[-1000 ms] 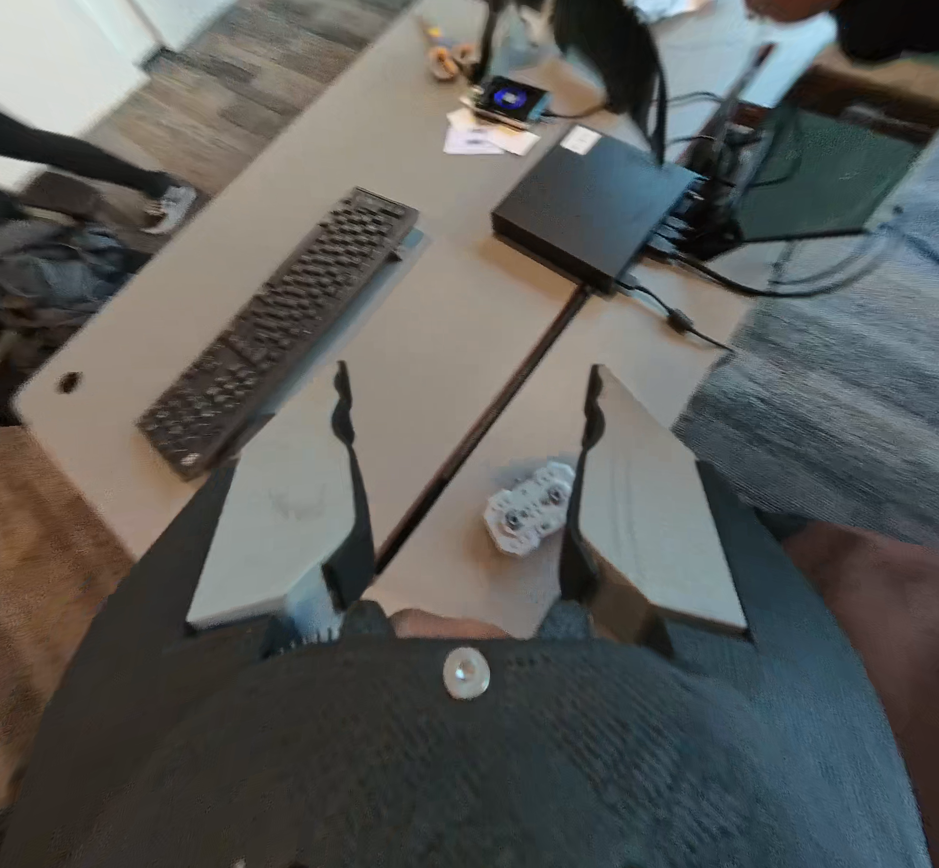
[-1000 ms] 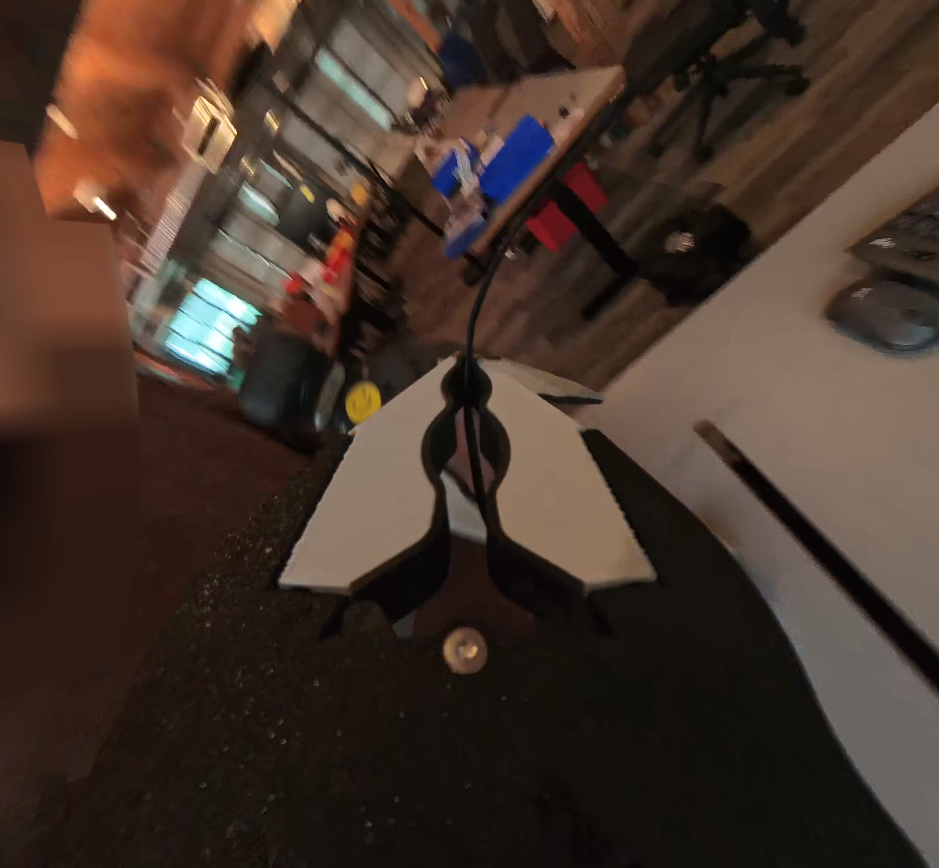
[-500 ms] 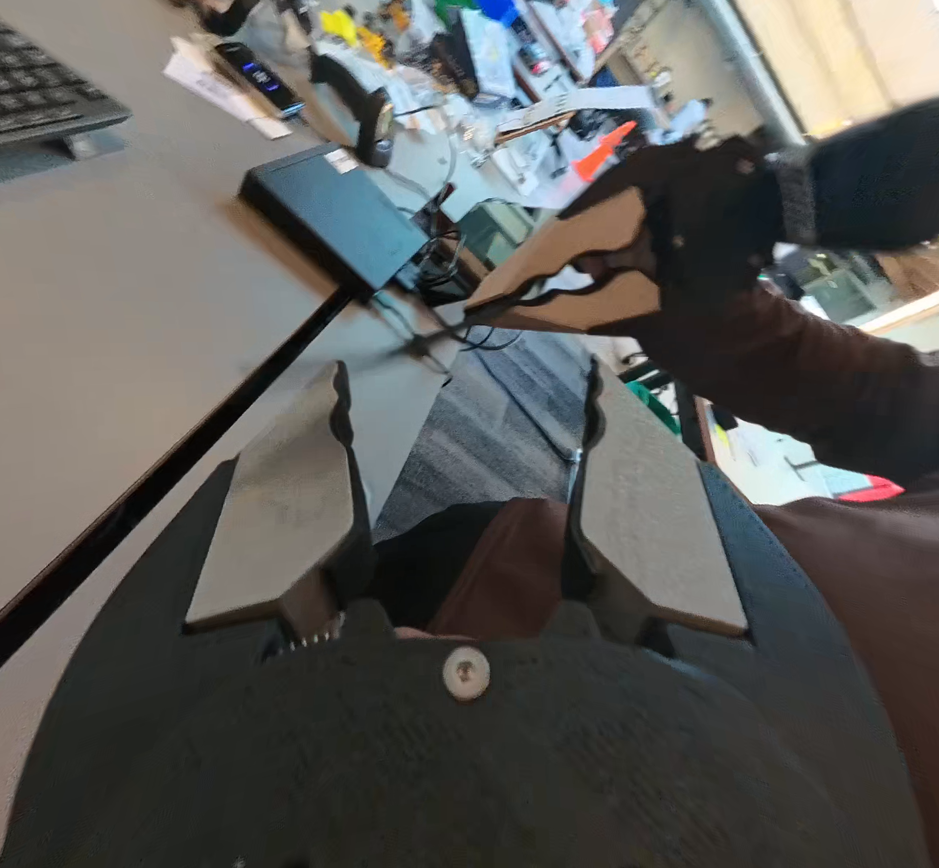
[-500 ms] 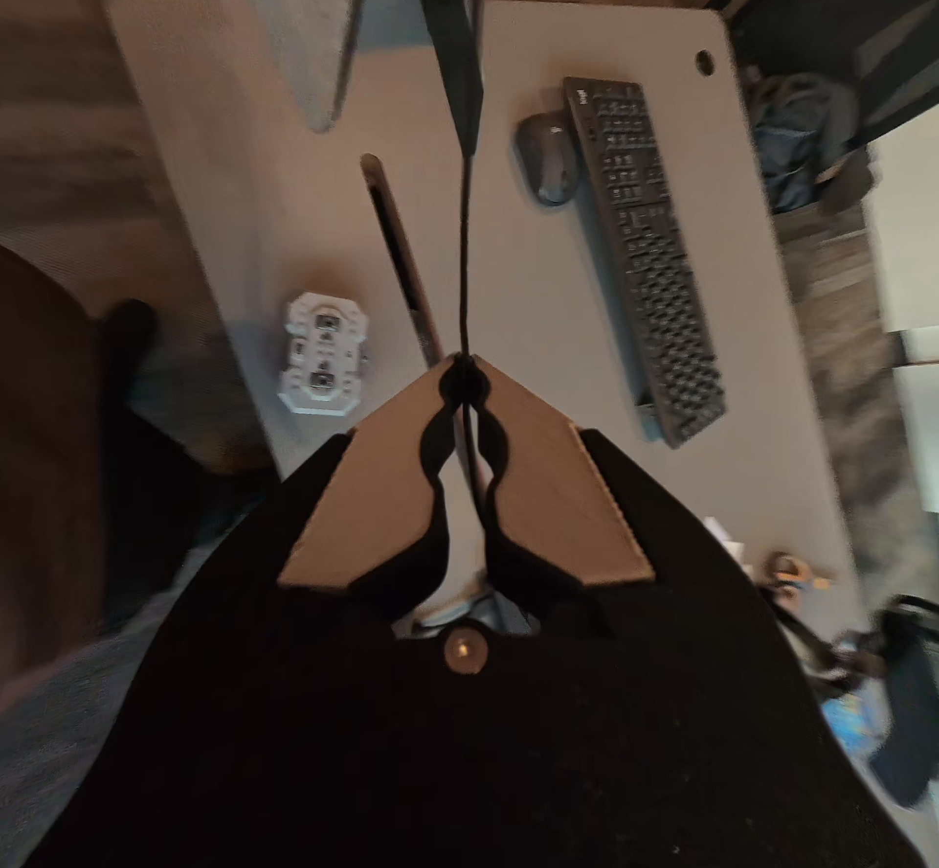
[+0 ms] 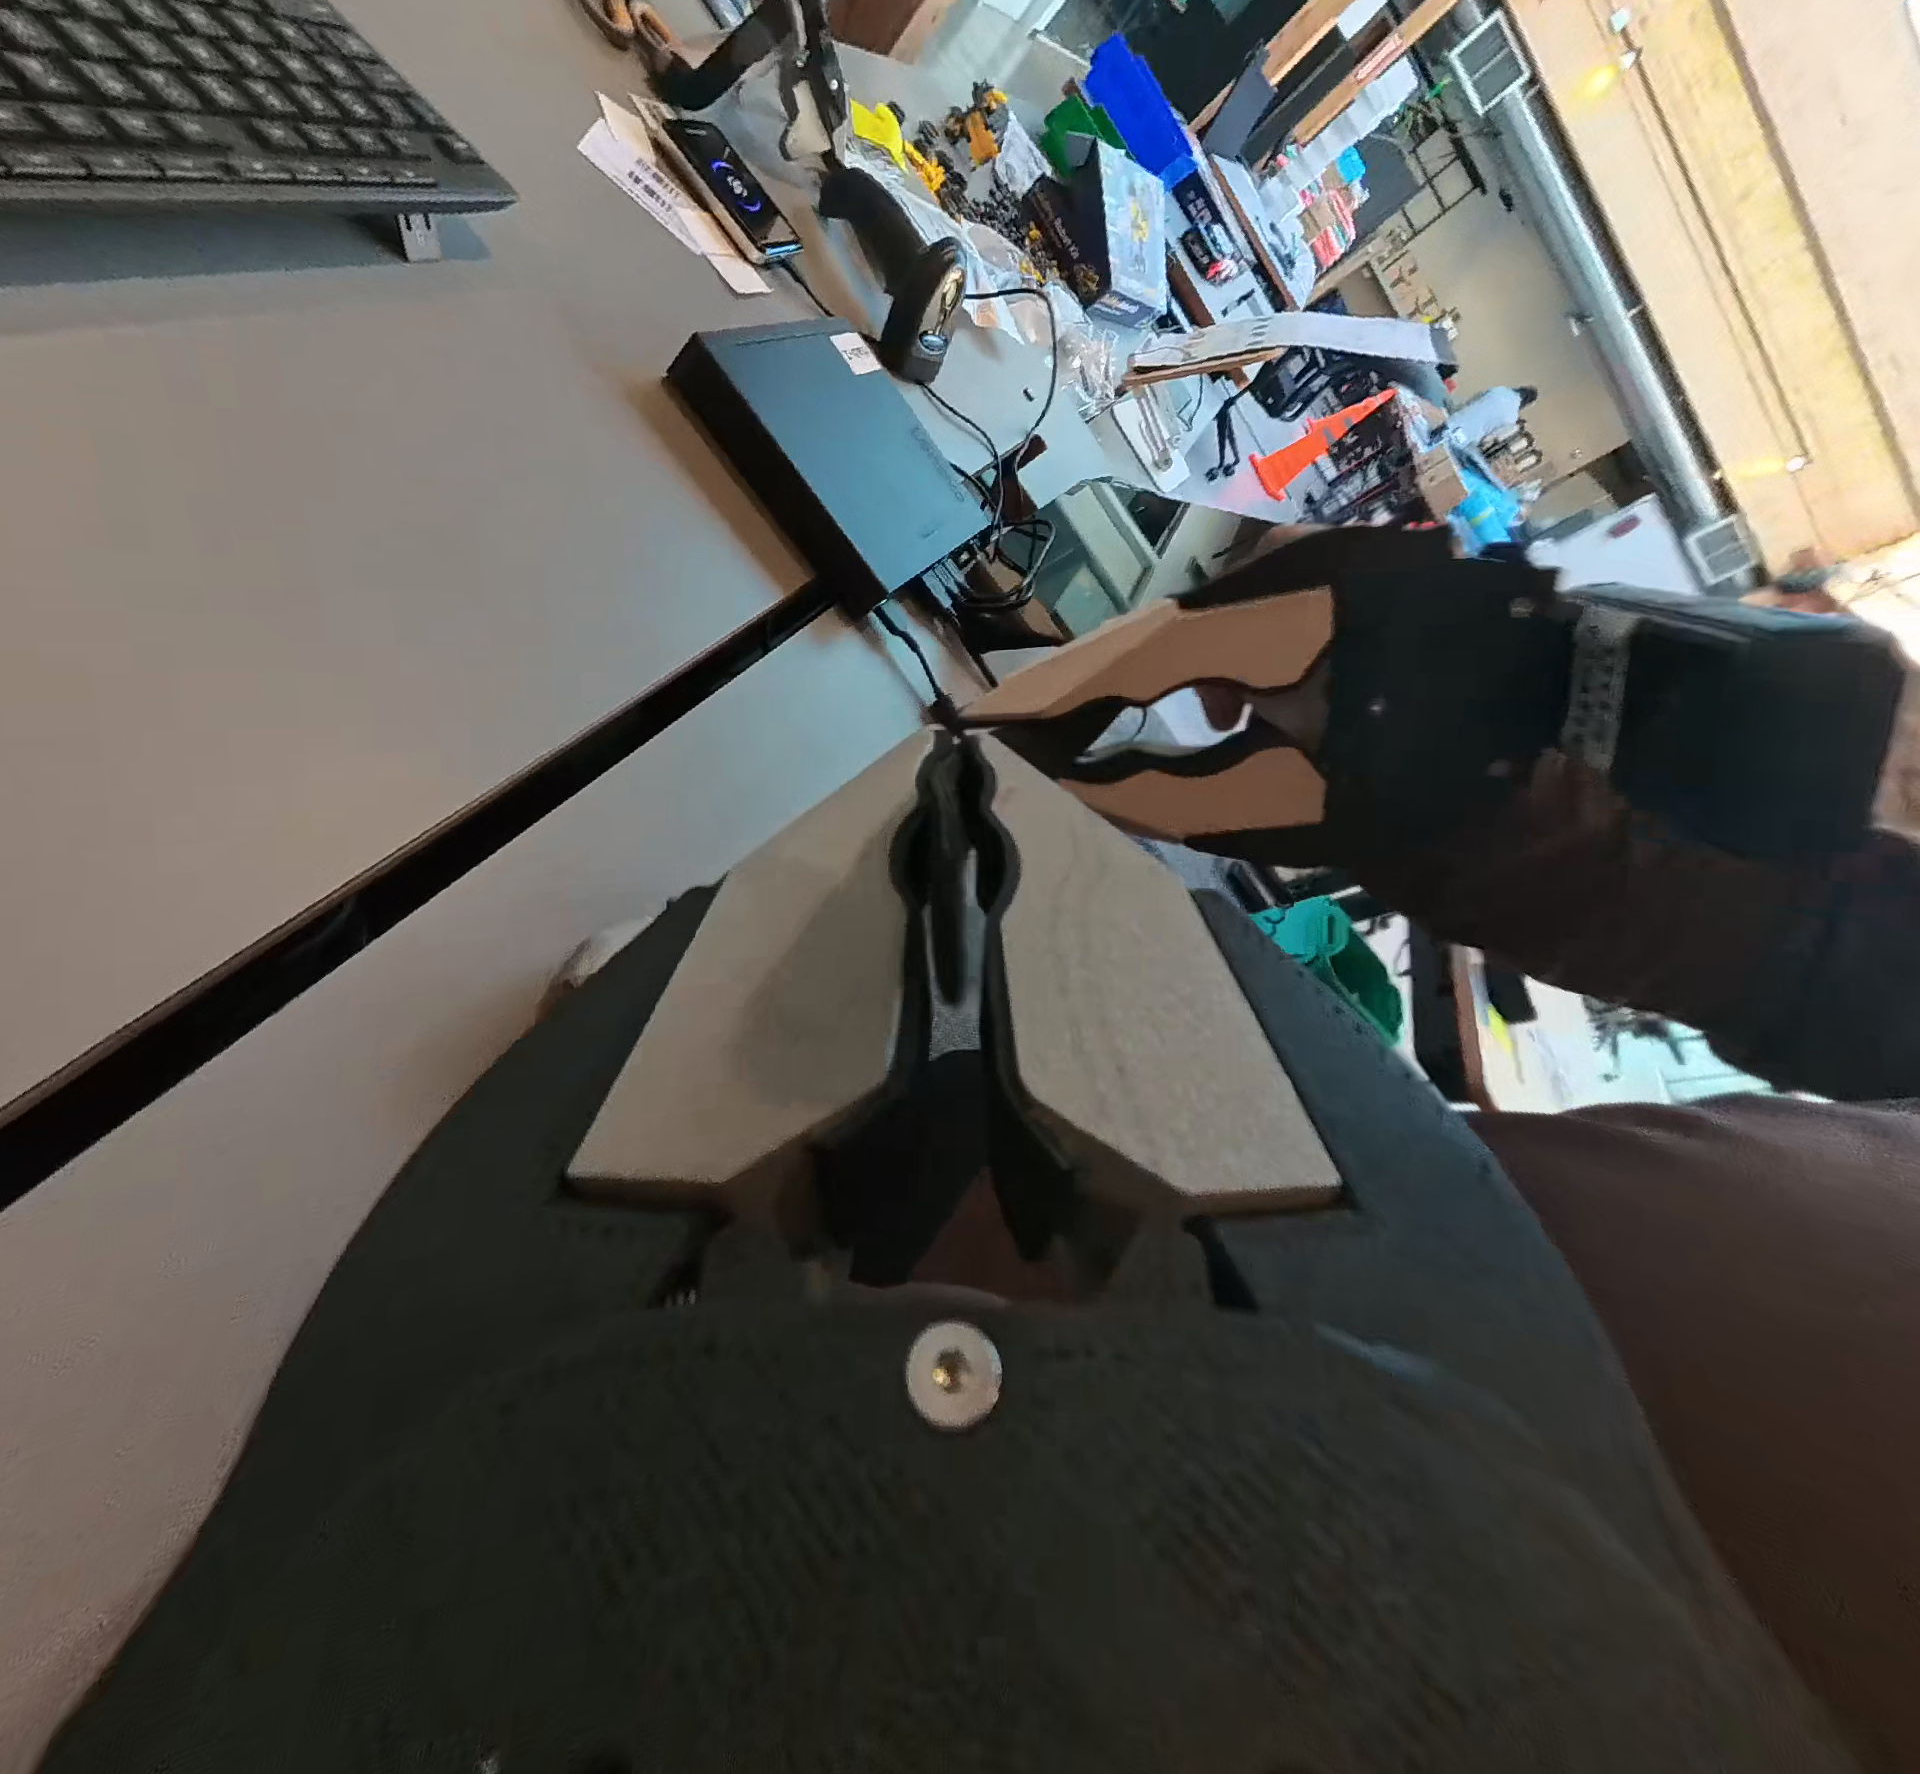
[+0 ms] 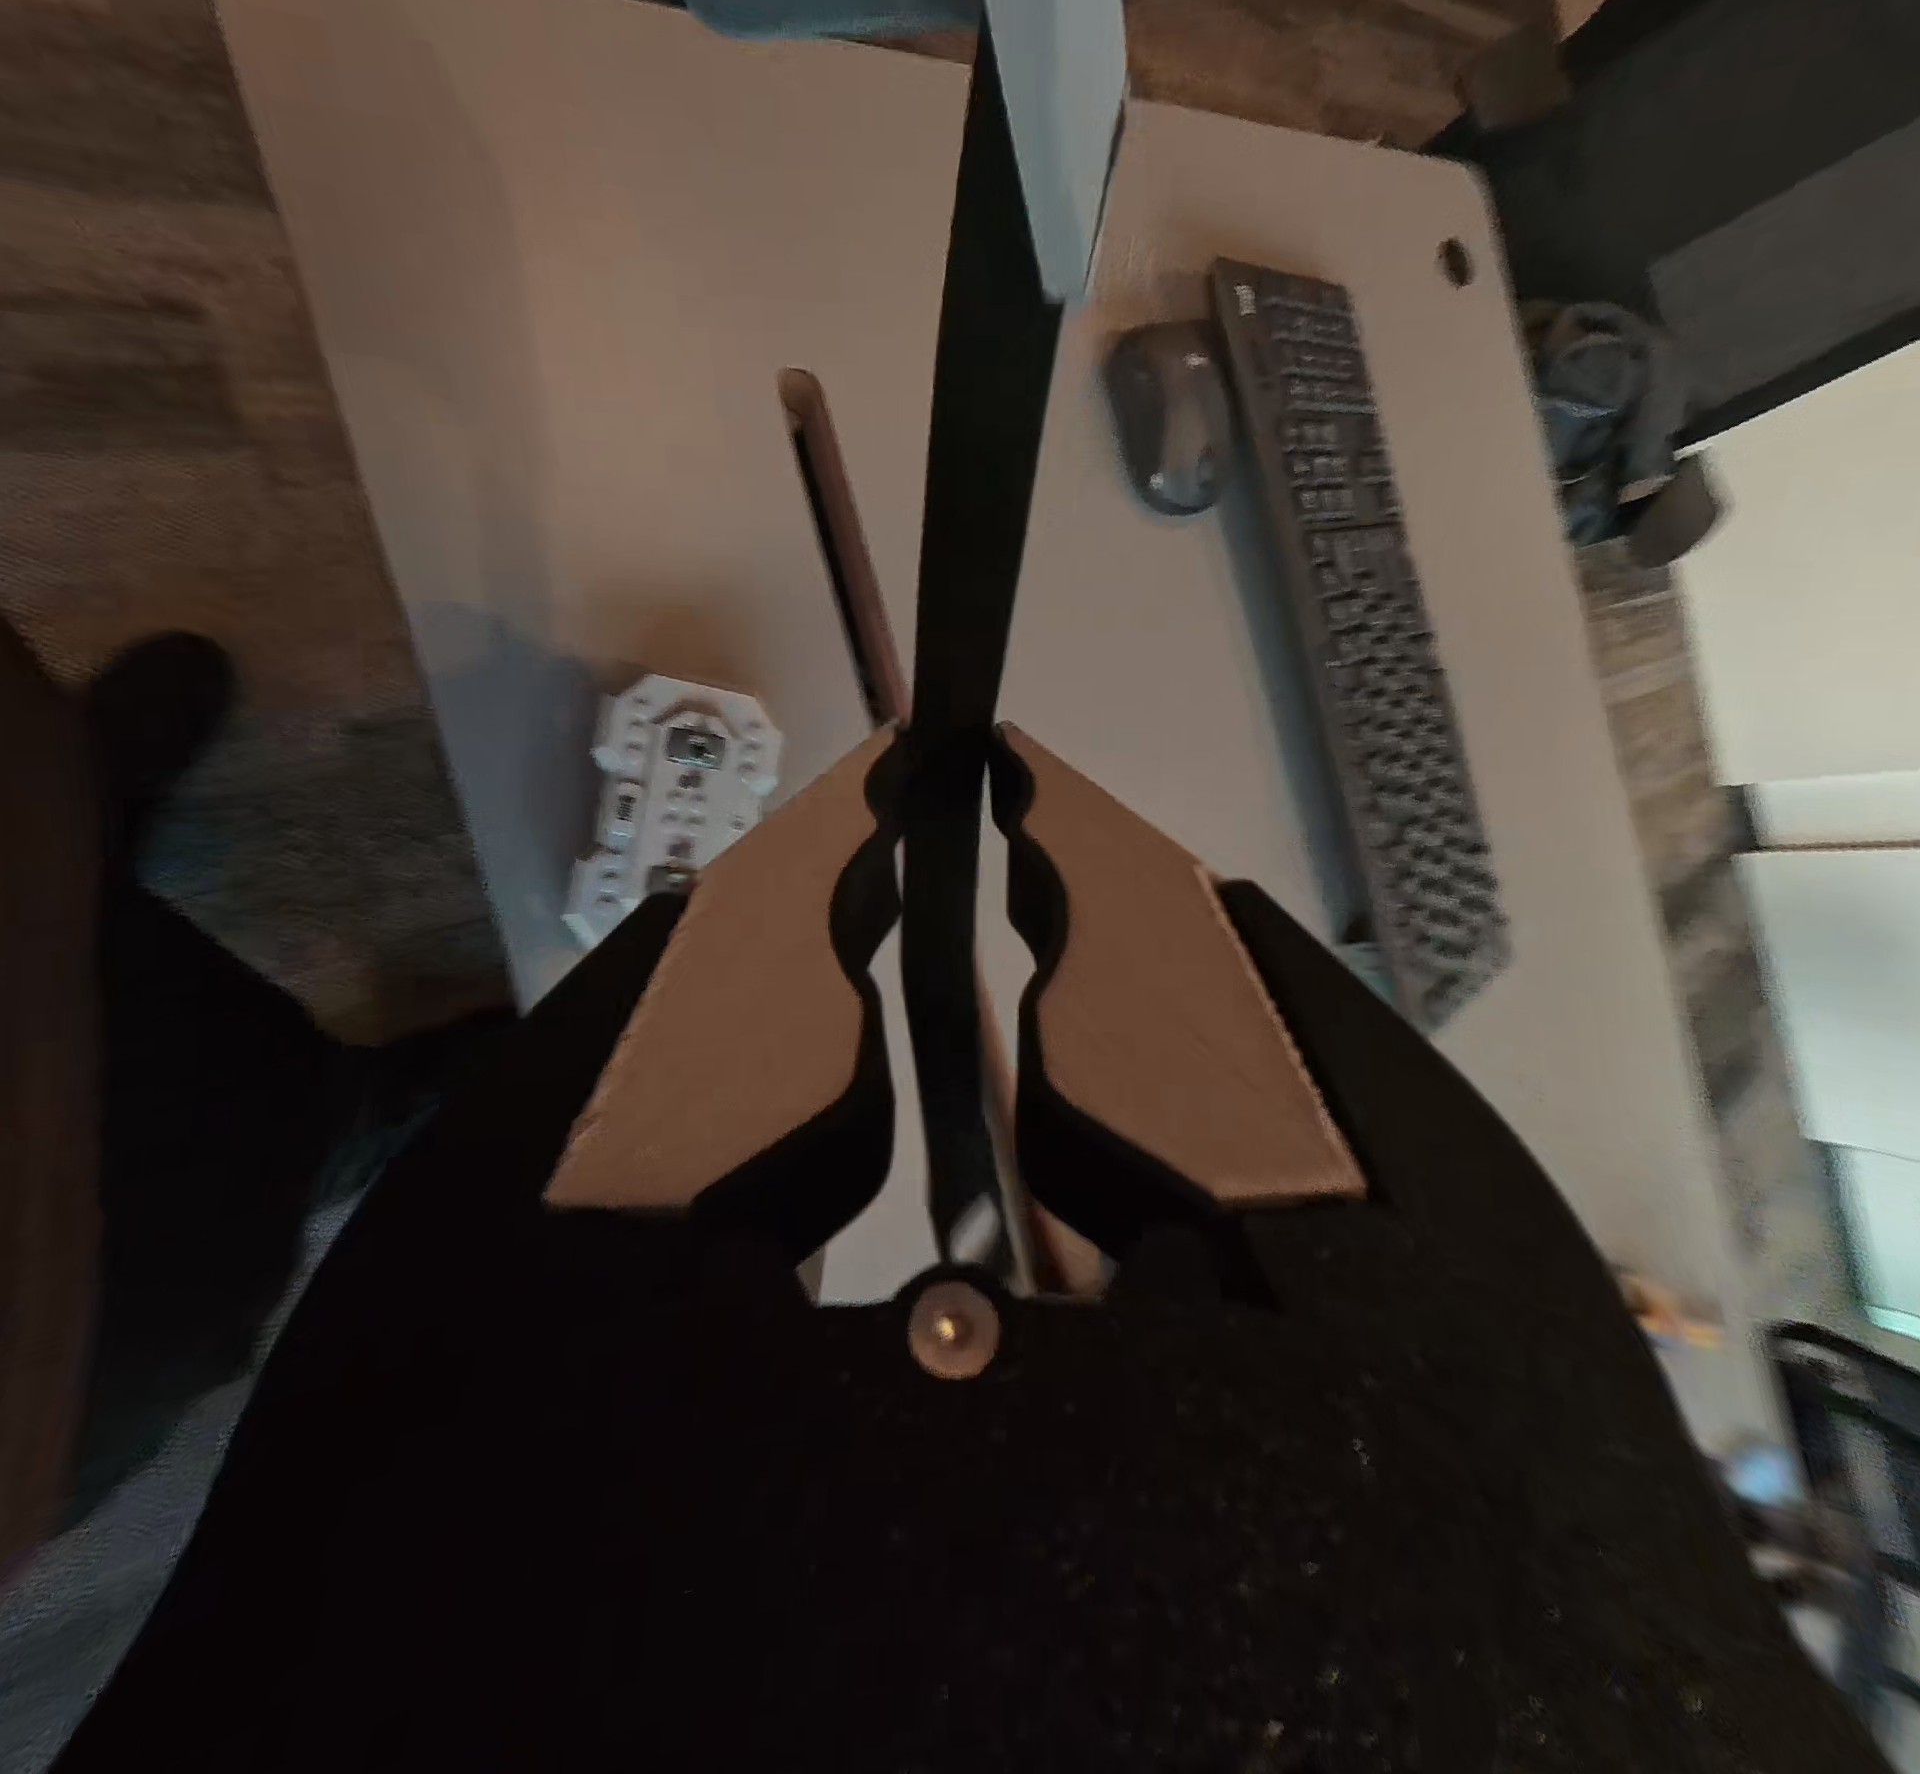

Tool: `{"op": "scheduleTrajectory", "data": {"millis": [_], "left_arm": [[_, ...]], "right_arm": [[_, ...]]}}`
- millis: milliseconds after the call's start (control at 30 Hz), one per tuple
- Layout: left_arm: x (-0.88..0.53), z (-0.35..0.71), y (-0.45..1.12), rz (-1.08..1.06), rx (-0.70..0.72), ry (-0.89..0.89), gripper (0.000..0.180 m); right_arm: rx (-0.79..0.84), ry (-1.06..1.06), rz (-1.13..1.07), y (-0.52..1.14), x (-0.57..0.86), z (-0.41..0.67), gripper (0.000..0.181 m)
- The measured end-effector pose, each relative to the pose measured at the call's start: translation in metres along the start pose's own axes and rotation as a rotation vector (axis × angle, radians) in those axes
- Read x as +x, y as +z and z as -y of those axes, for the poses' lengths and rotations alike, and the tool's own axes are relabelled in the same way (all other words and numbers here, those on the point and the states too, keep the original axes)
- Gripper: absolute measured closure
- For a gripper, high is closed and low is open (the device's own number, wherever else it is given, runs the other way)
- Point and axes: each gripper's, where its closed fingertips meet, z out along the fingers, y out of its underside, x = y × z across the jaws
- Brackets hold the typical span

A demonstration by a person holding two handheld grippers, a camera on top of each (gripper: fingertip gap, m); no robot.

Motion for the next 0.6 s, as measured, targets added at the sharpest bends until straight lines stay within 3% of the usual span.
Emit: {"op": "scheduleTrajectory", "data": {"millis": [600], "left_arm": [[0.055, 0.036, -0.06, -0.19, 0.147, -0.037, 0.18]], "right_arm": [[0.491, 0.779, 0.387, -0.078, 0.025, 0.007, 0.119]]}}
